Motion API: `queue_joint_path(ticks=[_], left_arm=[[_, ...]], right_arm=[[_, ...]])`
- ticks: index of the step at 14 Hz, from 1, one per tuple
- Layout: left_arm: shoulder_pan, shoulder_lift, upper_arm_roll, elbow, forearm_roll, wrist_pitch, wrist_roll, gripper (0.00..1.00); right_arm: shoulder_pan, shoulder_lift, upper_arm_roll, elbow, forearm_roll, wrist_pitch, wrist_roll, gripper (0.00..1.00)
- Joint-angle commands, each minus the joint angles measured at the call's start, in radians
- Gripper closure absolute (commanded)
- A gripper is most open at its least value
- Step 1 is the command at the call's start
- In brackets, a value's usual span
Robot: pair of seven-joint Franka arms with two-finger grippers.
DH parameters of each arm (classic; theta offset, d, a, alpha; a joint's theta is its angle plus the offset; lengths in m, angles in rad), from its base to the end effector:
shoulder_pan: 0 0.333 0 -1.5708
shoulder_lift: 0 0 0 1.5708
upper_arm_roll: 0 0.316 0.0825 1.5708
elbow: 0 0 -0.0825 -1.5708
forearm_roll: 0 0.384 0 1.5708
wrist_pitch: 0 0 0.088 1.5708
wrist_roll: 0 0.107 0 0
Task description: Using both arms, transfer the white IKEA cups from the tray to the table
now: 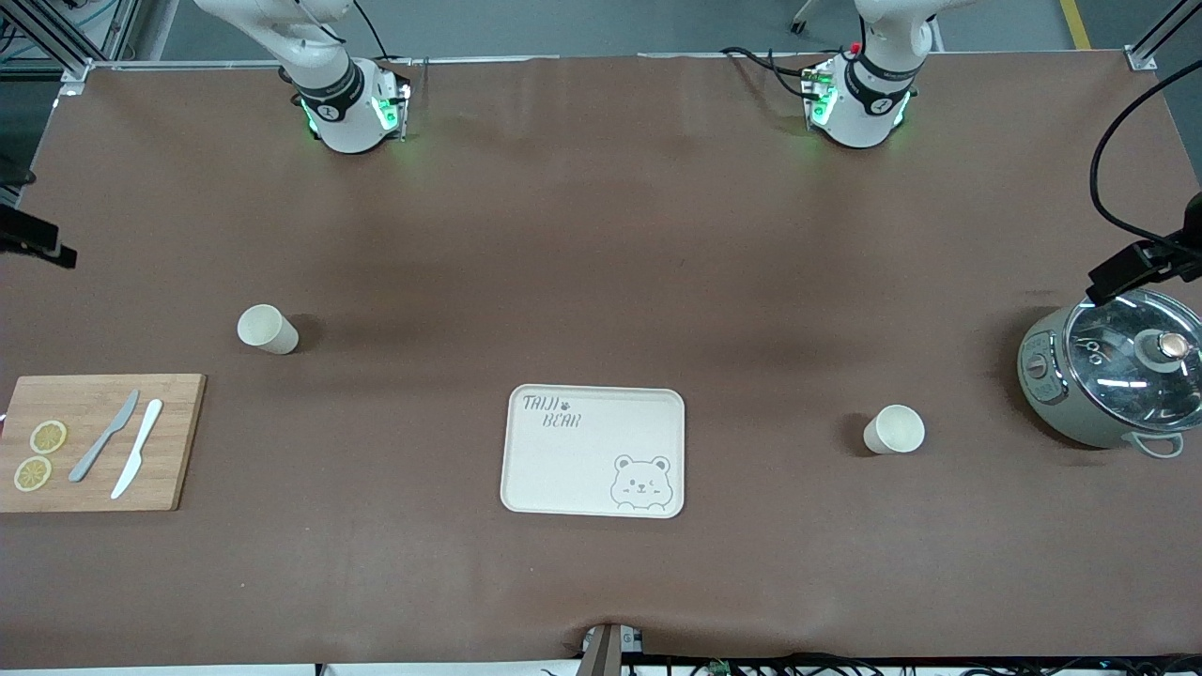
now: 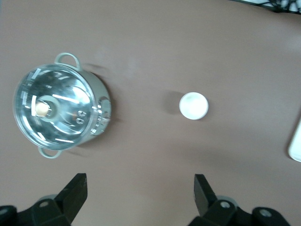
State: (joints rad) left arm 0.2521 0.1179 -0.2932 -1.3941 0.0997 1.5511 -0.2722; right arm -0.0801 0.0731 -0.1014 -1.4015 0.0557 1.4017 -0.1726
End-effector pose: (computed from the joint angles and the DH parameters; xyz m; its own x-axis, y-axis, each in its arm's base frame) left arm 0.5885 -0.0017 0.6415 0.9704 0.2338 0.0601 0.2369 -0.9702 -0.0512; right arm 0.5520 -0.0920 0.6483 0.9980 0.0004 -0.0629 -0.0034 -0.9982 -0.0597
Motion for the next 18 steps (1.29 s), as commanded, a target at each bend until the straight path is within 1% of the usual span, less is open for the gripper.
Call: queue_joint_path(ticks=[1,2,4,7,10,12,15,18], left_arm=[[-0.132,-0.078,0.164,-0.081,-0.102,-0.009,0.08,0.0],[-0.178,-0.108,0.213,-0.112,-0.112,-0.006,0.083,0.0],[-0.224,-0.147,0.229,-0.14,-0.104,-0.003,0.085,0.0],[-0.224,-0.147,0.255,-0.123,-0.11,-0.005,0.115,0.0],[-0.209,-0.136,0.256,-0.12,-0.109,-0.006,0.215,0.0],[-0.179,-0.138,0.256,-0.115,-0.109,-0.013,0.238,0.0],[-0.177,-0.126,0.255,-0.12,-0.109,-0.054,0.251,0.0],[-0.181,-0.103,0.25,-0.12,-0.098,-0.054,0.251,0.0]], right_arm=[[0.035,-0.102,0.014,-0.096,-0.017,-0.009,0.126,0.0],[0.034,-0.12,0.014,-0.099,-0.017,-0.035,0.127,0.0],[0.033,-0.139,0.014,-0.12,-0.017,-0.044,0.125,0.0],[0.029,-0.13,0.012,-0.111,-0.019,-0.043,0.125,0.0],[0.029,-0.115,0.011,-0.09,-0.031,-0.04,0.124,0.0],[0.064,-0.113,0.023,-0.079,-0.112,-0.036,0.125,0.0],[0.056,-0.113,0.019,-0.083,-0.106,-0.036,0.128,0.0],[0.048,-0.113,0.019,-0.085,-0.097,-0.038,0.13,0.0]])
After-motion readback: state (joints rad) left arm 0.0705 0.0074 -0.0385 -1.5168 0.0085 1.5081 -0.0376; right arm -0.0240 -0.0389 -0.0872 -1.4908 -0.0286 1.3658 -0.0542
